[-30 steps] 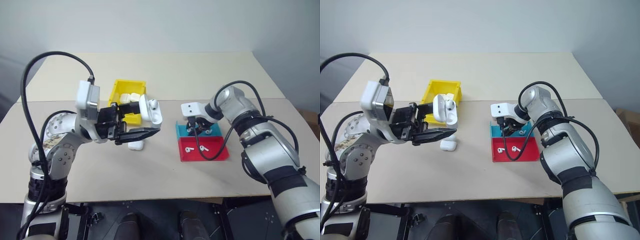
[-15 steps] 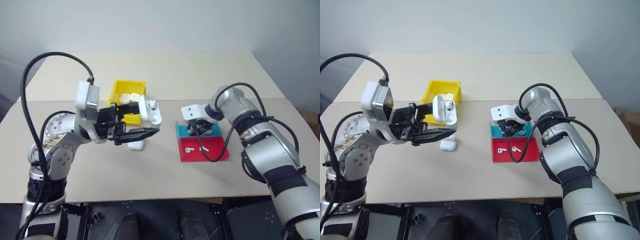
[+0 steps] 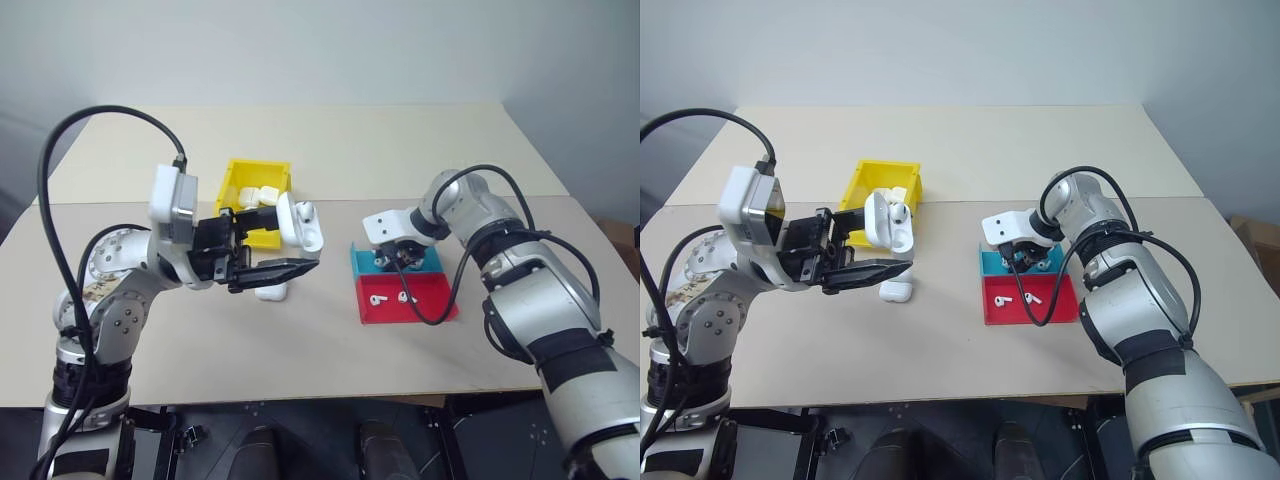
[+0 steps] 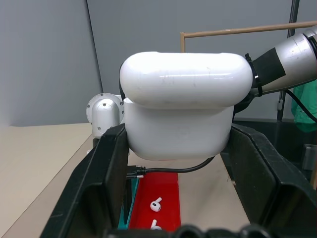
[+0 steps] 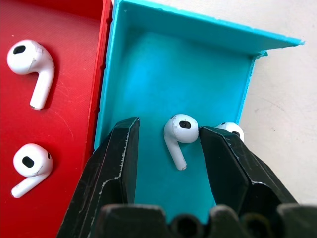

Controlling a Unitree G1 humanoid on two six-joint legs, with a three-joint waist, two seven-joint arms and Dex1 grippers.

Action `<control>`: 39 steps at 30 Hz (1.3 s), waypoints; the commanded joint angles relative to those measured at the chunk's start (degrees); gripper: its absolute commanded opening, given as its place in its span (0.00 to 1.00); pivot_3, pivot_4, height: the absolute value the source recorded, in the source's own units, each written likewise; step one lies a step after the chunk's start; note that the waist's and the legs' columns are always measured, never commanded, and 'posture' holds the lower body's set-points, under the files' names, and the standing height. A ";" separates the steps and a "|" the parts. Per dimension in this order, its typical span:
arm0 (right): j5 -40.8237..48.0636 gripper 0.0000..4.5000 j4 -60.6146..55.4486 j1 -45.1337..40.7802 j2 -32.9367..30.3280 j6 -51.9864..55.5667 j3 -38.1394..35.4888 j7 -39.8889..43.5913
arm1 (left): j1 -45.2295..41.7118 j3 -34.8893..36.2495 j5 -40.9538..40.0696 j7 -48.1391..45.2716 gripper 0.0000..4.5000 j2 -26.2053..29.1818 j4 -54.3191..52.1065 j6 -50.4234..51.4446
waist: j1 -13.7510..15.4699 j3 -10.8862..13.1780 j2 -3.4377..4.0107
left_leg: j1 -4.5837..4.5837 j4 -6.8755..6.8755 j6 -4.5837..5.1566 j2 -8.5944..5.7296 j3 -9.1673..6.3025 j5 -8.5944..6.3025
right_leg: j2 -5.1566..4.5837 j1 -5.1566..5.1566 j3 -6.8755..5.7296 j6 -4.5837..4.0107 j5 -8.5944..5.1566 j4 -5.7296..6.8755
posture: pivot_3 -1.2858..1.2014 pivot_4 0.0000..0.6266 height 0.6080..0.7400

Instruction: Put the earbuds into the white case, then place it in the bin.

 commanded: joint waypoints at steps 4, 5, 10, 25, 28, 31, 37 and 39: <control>-0.41 0.26 0.01 -1.56 0.32 -0.96 -1.25 -0.60 | 0.11 1.37 -1.44 0.30 0.61 0.68 -2.38 -0.72 | 0.00 0.00 0.00 | 0.01 0.00 -0.01 0.00 0.00 0.00 | 0.00 0.01 0.00 0.00 0.00 0.00 | 0.52 0.24 1.00; -0.54 0.18 -0.02 -1.47 0.35 -1.02 -1.24 -0.77 | 0.20 1.40 -1.48 0.35 0.61 0.72 -2.55 -0.69 | -0.01 0.00 0.00 | 0.02 0.00 -0.01 0.00 0.00 0.00 | 0.00 0.01 0.00 0.00 0.00 0.00 | 0.52 0.24 1.00; -0.58 0.14 -0.17 -1.24 0.46 -0.60 -1.43 -1.12 | 0.23 1.44 -1.66 0.51 0.61 0.92 -2.77 -0.55 | -0.01 0.00 0.00 | 0.05 0.00 -0.01 0.00 0.00 0.01 | 0.00 0.04 0.01 0.00 0.00 -0.01 | 0.52 0.24 1.00; 24.41 0.14 -26.37 3.56 -9.07 35.30 -15.49 13.12 | -1.69 0.30 -2.82 -2.20 0.61 1.19 0.08 -0.52 | 0.28 0.06 0.09 | 0.01 -0.03 -0.01 0.00 -0.01 0.01 | 0.00 0.03 -0.01 0.00 0.00 0.03 | 0.52 0.24 1.00; 35.94 0.14 -44.10 9.71 -11.42 51.22 -26.84 8.70 | -3.06 -0.38 -2.46 -2.47 0.61 0.43 1.78 -0.67 | 0.69 0.06 0.09 | 0.00 -0.02 -0.01 0.01 -0.05 0.00 | 0.00 0.07 -0.04 0.00 0.00 0.00 | 0.52 0.24 1.00; 46.50 0.14 -59.05 15.68 -10.06 62.62 -38.14 -0.52 | -3.71 -1.04 -2.17 -2.88 0.61 -0.06 2.83 -0.76 | 1.23 0.07 0.10 | -0.03 -0.01 -0.01 0.00 -0.04 0.00 | 0.00 0.03 -0.03 0.00 0.00 0.02 | 0.52 0.24 1.00; 67.29 0.14 -82.41 23.51 -2.98 82.17 -54.82 -20.21 | -6.07 -3.05 -1.11 -4.50 0.61 -1.27 6.26 -0.86 | 1.67 0.06 0.10 | 0.01 -0.01 0.00 0.01 -0.06 0.00 | 0.01 0.08 -0.04 0.00 0.00 -0.02 | 0.52 0.24 1.00; 73.93 0.14 -87.76 25.41 -0.25 85.91 -58.10 -26.28 | -7.43 -3.82 -0.34 -5.03 0.61 -1.85 8.10 -1.20 | 1.80 0.06 0.10 | 0.02 0.01 0.00 0.01 -0.05 0.00 | 0.01 0.06 -0.02 0.00 0.00 -0.05 | 0.52 0.24 1.00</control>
